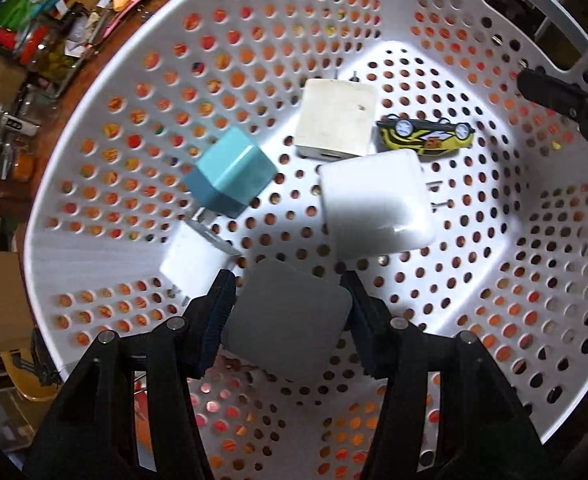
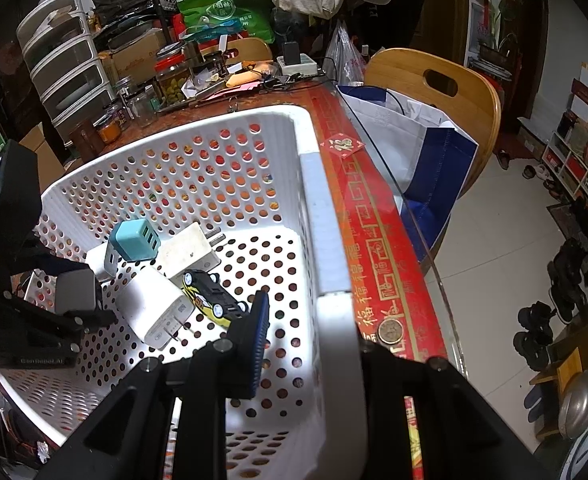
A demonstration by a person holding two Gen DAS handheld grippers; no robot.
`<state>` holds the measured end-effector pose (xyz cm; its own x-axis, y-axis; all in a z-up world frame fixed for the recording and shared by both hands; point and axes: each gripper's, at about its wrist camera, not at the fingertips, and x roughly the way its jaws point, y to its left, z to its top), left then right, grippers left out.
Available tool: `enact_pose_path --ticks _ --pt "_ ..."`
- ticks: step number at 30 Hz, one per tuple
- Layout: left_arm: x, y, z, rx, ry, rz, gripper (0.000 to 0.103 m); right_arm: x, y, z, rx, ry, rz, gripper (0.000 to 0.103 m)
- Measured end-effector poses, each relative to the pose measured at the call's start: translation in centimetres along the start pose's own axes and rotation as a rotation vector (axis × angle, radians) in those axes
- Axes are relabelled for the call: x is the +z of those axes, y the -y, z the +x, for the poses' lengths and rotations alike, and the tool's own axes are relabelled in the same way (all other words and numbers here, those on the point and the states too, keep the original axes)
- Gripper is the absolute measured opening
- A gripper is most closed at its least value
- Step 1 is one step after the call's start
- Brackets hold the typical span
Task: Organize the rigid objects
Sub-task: 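Carry the white square charger into the basket and release it, then grasp the black power adapter with cable using the left tool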
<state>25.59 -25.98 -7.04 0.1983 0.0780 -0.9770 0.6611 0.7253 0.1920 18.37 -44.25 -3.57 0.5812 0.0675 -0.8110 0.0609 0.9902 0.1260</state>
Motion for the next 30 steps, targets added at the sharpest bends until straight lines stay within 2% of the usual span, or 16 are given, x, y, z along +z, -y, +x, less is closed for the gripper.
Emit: enact_pose_path --ticks 2,4,6,8,9,11,12,15,17,18,19,21,22,24,27,30 --pt "-0.1 -0.3 -0.5 0.003 0.033 -0.011 0.080 -0.1 0.1 0.0 0.001 -0.002 0.002 0.024" --pt "-0.6 -1.3 -1.4 0.025 0.085 -0.040 0.101 -0.1 0.1 0.0 0.001 -0.003 0.003 0.024" --pt "-1.3 -2.2 -2.5 0.021 0.133 -0.076 0.101 -0.1 0.0 0.1 0.000 -0.008 0.003 0.024" --pt "-3.1 -3.6 -5.2 0.014 0.226 -0.110 0.101 -0.1 0.1 0.1 0.001 -0.008 0.004 0.024" --pt "-5.0 -4.7 -7.4 0.021 0.308 -0.136 0.101 -0.1 0.1 0.1 0.002 -0.008 0.004 0.024" --pt "-8.2 -6.4 -10.3 0.027 0.413 -0.184 0.102 -0.2 0.1 0.0 0.003 -0.008 0.002 0.024" --pt "-11.1 -8.3 -12.2 0.035 0.489 -0.241 0.102 -0.2 0.2 0.0 0.003 -0.008 0.002 0.024" --pt "-17.2 -13.0 -14.2 0.102 0.602 -0.408 0.103 -0.1 0.2 0.0 0.001 -0.006 0.002 0.024" --pt "-20.8 -16.1 -12.9 0.167 0.591 -0.514 0.103 -0.1 0.2 0.0 0.001 -0.001 0.003 0.024" --pt "-22.8 -17.9 -10.6 0.185 0.550 -0.587 0.103 -0.1 0.3 -0.1 0.002 0.004 0.004 0.024" --pt "-23.8 -18.8 -9.0 0.173 0.523 -0.626 0.103 -0.2 0.3 -0.1 0.004 0.008 0.006 0.024" --pt "-25.4 -20.9 -3.5 0.067 0.429 -0.706 0.103 -0.2 0.4 -0.2 0.005 0.012 0.004 0.024" --pt "-25.7 -21.6 -1.5 0.035 0.394 -0.718 0.103 -0.2 0.3 -0.1 0.004 0.011 0.002 0.024" --pt "-25.8 -22.6 1.4 0.025 0.347 -0.741 0.103 -0.1 0.3 -0.1 -0.001 0.005 -0.002 0.024" --pt "-25.4 -23.7 3.0 -0.035 0.357 -0.770 0.103 -0.1 0.3 -0.1 0.001 0.006 -0.002 0.024" --pt "-23.7 -23.8 4.7 -0.028 0.330 -0.769 0.103 -0.1 0.4 -0.1 0.003 0.009 0.002 0.024"
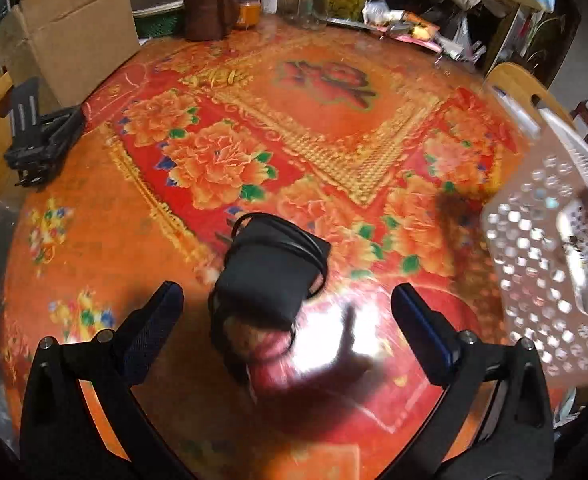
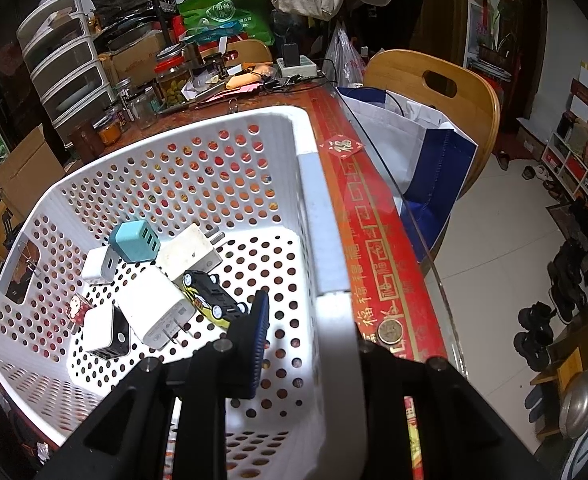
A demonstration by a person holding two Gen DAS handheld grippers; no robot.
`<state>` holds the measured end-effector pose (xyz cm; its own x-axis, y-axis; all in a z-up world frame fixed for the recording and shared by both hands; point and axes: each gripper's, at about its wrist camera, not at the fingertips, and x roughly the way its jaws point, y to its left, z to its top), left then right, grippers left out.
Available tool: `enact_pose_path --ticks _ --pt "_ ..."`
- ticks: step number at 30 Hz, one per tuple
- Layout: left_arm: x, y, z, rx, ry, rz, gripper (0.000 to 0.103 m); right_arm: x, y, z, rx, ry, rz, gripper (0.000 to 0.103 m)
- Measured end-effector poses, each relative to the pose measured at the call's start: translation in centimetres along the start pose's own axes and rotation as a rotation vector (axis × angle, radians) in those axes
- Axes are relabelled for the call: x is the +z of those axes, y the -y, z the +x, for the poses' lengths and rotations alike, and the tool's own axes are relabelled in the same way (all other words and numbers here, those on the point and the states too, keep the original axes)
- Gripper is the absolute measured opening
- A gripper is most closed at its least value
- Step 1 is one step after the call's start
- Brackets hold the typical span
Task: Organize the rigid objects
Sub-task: 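Grasp the black power adapter with cable using the left tool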
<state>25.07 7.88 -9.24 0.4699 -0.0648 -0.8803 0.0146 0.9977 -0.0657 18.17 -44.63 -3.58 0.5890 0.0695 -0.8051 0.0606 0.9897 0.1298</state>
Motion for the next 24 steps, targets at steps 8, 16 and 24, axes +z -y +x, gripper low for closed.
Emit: enact_pose_path --ticks 8,16,24 --pt "0.1 0.7 3.0 0.075 0.018 -0.024 0.083 0.0 -0.1 0.0 -0.015 -0.006 -0.001 0.024" --pt "-0.4 1.3 -1.6 0.154 0.197 -0.013 0.048 0.1 -0.1 0.0 -0.013 -0.005 -0.003 0.024" --pt "0.2 1.5 -6.8 0.184 0.278 -0.021 0.048 0.0 0.0 -0.1 -0.002 -0.001 -0.007 0.024"
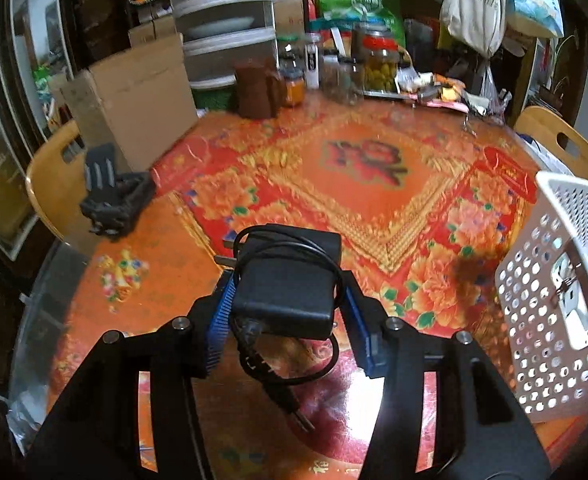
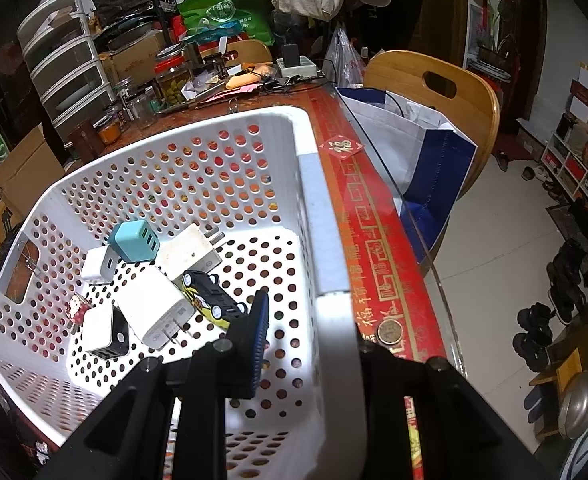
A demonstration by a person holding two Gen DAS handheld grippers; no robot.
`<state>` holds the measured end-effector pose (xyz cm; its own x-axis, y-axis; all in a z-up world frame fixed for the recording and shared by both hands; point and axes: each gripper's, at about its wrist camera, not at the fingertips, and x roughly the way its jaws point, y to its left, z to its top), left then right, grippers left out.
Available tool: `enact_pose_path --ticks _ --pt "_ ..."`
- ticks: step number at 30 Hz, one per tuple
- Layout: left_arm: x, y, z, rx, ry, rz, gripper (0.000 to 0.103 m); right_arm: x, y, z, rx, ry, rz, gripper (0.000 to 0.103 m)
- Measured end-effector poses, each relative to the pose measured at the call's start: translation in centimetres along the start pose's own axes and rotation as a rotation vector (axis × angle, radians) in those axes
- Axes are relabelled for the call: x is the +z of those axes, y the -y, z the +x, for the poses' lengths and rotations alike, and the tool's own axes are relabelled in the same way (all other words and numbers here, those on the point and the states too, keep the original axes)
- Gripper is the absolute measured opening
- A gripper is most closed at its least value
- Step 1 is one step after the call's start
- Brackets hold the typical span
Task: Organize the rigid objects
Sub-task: 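Grasp the black power adapter with cable using the left tool, then carry the black adapter into the basket and release it with the left tool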
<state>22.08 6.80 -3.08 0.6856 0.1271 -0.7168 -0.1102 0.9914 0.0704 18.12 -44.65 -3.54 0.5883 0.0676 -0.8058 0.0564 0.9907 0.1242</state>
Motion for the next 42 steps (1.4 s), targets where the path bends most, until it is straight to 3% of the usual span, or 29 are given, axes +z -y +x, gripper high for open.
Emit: enact_pose_path --ticks 8,15,33,42 --pt "2.7 1.7 -6.6 0.018 0.102 0.048 0.048 0.1 -0.1 0.1 0.000 -0.003 -0.008 0.024" --pt "4.6 4.4 -10.2 0.017 0.166 0.105 0.048 0.1 -0.2 0.1 -0.001 -0.003 -0.013 0.024" --pt "6.3 13.4 -13.6 -0.067 0.199 0.251 0.048 0.2 -0.3 0.1 0.001 -0.002 -0.018 0.025" --pt "5.8 19.5 -12.5 -0.145 0.145 0.337 0.048 0.3 -0.5 0.0 0.005 0.001 -0.021 0.025"
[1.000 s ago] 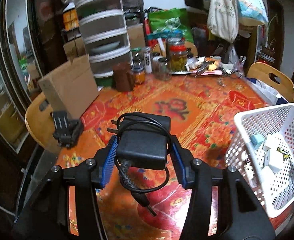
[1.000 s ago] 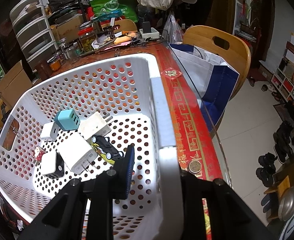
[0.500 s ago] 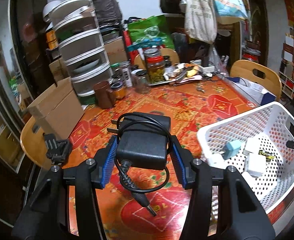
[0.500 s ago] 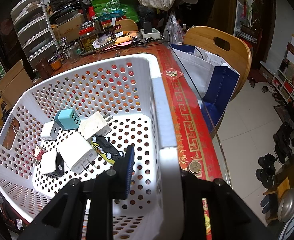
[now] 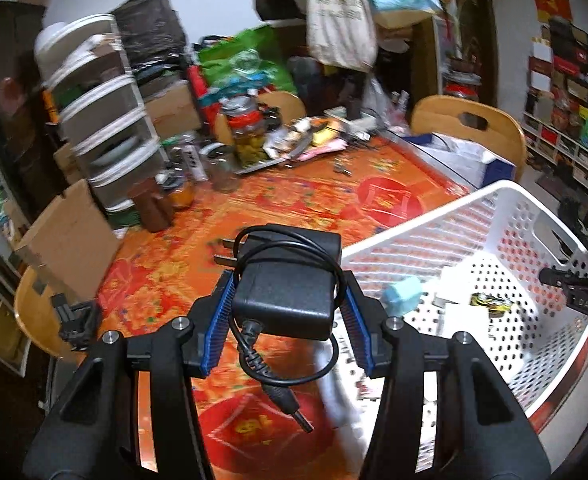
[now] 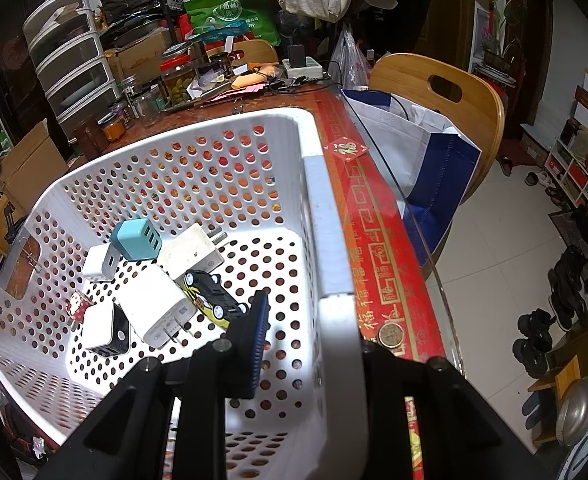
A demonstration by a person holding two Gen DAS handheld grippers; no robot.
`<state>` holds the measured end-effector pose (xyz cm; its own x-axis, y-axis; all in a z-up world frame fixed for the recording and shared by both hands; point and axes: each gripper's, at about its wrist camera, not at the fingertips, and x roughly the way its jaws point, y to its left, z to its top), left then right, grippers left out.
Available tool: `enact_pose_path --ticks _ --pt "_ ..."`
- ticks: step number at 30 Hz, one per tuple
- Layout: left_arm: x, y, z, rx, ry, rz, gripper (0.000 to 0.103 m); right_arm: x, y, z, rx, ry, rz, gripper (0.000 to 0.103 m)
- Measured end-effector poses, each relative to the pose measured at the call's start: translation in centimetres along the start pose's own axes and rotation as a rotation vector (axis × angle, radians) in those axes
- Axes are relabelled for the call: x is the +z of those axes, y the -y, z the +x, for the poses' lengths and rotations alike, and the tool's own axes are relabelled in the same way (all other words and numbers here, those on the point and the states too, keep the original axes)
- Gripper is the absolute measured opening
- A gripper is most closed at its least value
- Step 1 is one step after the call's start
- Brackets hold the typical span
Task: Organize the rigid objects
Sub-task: 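Carry the black adapter into the basket and release it with the left tool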
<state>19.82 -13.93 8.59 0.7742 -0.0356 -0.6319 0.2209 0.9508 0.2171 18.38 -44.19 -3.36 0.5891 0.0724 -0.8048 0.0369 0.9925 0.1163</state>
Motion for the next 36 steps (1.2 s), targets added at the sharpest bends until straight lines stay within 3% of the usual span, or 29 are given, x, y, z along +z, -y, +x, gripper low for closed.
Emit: enact_pose_path --ticks 11,21,27,28,32,35,36 --pt "-0.3 7.7 4.6 -0.101 -0.155 0.120 0.049 -0.1 0.2 0.0 0.016 0.005 0.004 0.027" --pt "-1.2 12.2 12.1 -0.138 -0.498 0.281 0.049 -0.1 0.2 0.0 0.025 0.002 0.001 0.028" --pt "-1.8 12.3 14.7 -0.215 -0.615 0.257 0.049 -0.1 0.2 0.1 0.030 0.001 -0.005 0.029" --pt "-1.8 12.1 14.9 -0.227 -0.623 0.244 0.052 -0.1 0.2 0.1 0.030 0.000 -0.007 0.029" --pt "-1.8 11.8 15.2 -0.264 -0.629 0.224 0.079 -0.1 0.2 0.1 0.027 -0.006 -0.008 0.029" --pt "-2.2 12.3 15.6 -0.266 -0.654 0.254 0.088 -0.1 0.2 0.1 0.023 -0.009 -0.003 0.029" --pt "-2.1 12.3 15.6 -0.281 -0.654 0.246 0.090 -0.1 0.1 0.1 0.018 -0.012 -0.012 0.035"
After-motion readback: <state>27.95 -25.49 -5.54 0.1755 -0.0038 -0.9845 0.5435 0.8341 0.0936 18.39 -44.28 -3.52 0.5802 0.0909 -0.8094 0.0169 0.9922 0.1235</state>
